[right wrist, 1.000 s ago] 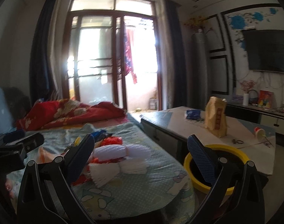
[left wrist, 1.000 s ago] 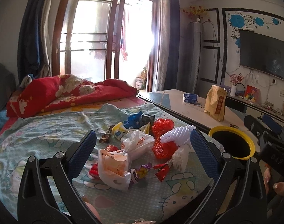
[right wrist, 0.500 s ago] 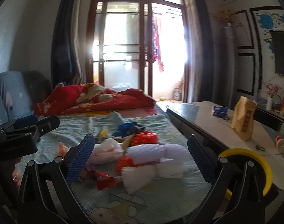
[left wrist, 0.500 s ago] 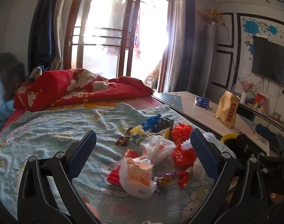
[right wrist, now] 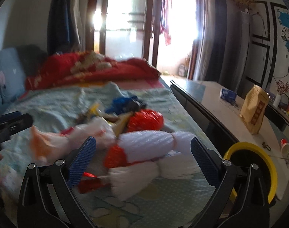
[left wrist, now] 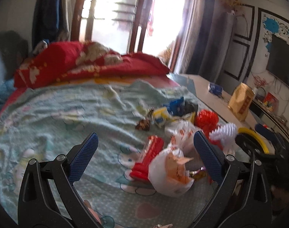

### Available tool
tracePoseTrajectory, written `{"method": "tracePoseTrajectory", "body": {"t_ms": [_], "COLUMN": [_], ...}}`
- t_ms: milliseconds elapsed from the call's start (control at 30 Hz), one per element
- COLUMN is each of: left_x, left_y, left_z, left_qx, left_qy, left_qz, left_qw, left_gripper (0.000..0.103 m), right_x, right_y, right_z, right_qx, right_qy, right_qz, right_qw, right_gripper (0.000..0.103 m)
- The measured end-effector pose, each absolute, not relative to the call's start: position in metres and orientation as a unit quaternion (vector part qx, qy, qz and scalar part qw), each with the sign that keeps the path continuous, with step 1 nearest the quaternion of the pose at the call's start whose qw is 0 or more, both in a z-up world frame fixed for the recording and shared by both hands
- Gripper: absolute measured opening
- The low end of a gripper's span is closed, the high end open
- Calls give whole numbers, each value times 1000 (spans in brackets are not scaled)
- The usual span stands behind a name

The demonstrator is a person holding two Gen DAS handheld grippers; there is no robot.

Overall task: Collect trash
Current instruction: 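Close the left tool on the white plastic bag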

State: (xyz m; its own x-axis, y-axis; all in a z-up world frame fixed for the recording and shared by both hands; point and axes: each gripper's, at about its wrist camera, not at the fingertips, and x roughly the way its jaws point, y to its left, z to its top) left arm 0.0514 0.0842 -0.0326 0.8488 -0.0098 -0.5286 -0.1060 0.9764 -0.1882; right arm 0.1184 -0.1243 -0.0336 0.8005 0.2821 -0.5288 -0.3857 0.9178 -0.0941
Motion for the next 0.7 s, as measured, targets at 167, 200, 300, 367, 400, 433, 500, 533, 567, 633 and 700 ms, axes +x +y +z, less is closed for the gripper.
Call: {"method": "tracePoseTrajectory", "body": {"t_ms": [167, 200, 300, 367, 400, 433, 500, 533, 567, 633, 700], "left_x": [54, 56, 60, 63, 63, 64, 66, 66, 67, 67, 68], "left_y": [81, 79, 79, 77, 76, 76, 74, 72, 71, 69, 68], "left_z": [-52, -56, -61, -63, -64, -64, -64, -64, -64, -61, -58], "left_qx": [-128, -126, -136, -133, -134, -133, -131, -130, -128, -125, -118], "left_qy": [307, 316, 329, 336, 338, 340, 344, 345, 345, 341, 338], "left_qz": [-18, -21, -29, -32, -36, -38, -45, -47, -49, -56, -56], "left_qw": [943, 940, 934, 932, 931, 930, 929, 928, 929, 930, 932], "left_gripper": [92, 92, 92, 92, 87, 81, 70, 62, 58, 37, 24], "right_x": [135, 137, 141, 145, 147, 150, 152, 152, 152, 151, 151], "right_y": [-123, -122, -119, -118, -118, -118, -119, -121, -124, -126, -130], "right_z": [-43, -45, -48, -50, -51, -52, -54, -54, -52, -49, -44], "right_qx": [-125, -128, -142, -147, -144, -139, -130, -124, -117, -111, -100], "right_qy": [280, 283, 287, 294, 302, 311, 323, 323, 320, 317, 314], "right_qz": [179, 180, 183, 186, 189, 194, 203, 205, 208, 211, 215], "right_qw": [935, 933, 929, 926, 923, 920, 915, 916, 917, 918, 919], "right_gripper": [97, 97, 95, 82, 78, 72, 61, 55, 51, 43, 33]}}
